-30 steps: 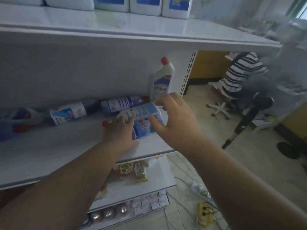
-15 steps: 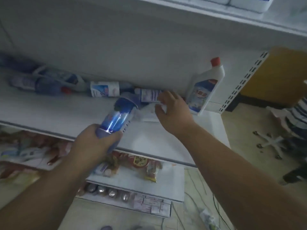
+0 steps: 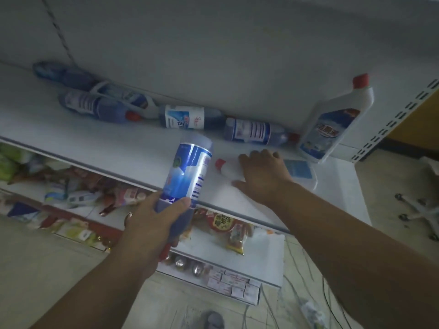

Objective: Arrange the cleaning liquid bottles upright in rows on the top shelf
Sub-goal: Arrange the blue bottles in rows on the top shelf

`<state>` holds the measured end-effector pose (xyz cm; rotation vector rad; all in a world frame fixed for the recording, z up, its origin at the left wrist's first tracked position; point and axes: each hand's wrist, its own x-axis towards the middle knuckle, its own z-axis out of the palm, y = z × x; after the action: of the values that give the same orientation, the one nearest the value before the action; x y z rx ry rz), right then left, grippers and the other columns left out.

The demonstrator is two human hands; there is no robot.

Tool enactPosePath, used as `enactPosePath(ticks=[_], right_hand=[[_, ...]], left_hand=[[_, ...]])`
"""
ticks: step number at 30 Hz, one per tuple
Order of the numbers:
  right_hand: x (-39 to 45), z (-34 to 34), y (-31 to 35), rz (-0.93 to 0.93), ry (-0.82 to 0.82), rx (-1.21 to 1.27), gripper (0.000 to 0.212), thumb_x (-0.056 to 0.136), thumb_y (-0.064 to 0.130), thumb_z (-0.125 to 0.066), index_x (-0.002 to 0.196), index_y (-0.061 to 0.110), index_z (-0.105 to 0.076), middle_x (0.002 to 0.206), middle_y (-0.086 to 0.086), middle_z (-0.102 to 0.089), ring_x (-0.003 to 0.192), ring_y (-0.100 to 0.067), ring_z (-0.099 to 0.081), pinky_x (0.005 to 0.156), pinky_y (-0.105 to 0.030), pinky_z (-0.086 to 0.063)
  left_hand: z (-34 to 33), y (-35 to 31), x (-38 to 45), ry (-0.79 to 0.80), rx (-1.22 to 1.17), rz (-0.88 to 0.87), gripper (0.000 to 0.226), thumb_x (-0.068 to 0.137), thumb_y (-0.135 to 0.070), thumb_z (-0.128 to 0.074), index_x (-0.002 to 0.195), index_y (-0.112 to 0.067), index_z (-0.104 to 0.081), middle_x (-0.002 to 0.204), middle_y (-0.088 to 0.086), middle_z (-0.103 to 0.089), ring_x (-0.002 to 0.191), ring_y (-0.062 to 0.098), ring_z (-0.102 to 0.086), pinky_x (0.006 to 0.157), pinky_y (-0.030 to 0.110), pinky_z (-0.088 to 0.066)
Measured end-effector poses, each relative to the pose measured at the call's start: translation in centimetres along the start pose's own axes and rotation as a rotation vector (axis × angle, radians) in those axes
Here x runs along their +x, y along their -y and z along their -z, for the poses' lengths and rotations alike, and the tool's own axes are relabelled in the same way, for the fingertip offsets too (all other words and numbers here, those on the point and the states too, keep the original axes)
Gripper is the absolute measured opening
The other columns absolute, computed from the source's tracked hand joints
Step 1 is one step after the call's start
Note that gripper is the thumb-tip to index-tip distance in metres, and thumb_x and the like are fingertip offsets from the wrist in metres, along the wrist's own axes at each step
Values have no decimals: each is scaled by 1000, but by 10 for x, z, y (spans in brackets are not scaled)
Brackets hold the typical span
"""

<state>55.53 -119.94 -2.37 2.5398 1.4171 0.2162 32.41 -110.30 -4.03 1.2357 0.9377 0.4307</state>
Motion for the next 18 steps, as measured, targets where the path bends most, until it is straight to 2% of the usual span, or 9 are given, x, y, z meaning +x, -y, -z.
enactPosePath(ticks=[4,9,12,15,18], right_hand=[[-3,13,7,-62,75,-2,47,95,42,-50,133,15,-44,116,-13,-61,105,-34,-56,89,-40,-40],[-12,21,23,-200,98,119,44,99,42,-42,134,14,-42,109,-13,-63,94,-34,-59,79,-39,-44],[-15,13,42,-296,219,165,57,92,47,-50,142,25,-33,119,-12,-57,100,-35,-58,86,-46,-49],[-17,23,55,-381,272,207,60,85,39,-64,135,23,-35,112,-10,-53,106,-36,-56,90,-46,-48],[-33,45,62,-412,259,345,61,81,33,-72,132,23,-38,100,-3,-49,95,-28,-55,80,-37,-44]], left_hand=[[14,-2,8,105,-1,-24,33,73,-35,-84,99,-21,-68,77,6,-65,61,21,-59,52,31,-46],[44,4,17,231,-42,11,39,71,-36,-82,104,-21,-68,90,12,-70,73,23,-64,61,36,-49],[58,12,22,278,-70,28,23,81,-23,-79,101,-21,-68,84,6,-71,72,19,-64,62,33,-48],[74,20,21,311,-59,43,22,84,-25,-75,104,-21,-68,87,7,-71,75,21,-65,62,35,-49],[90,23,15,298,-57,60,22,84,-27,-75,105,-25,-68,99,9,-73,91,29,-70,82,47,-57]])
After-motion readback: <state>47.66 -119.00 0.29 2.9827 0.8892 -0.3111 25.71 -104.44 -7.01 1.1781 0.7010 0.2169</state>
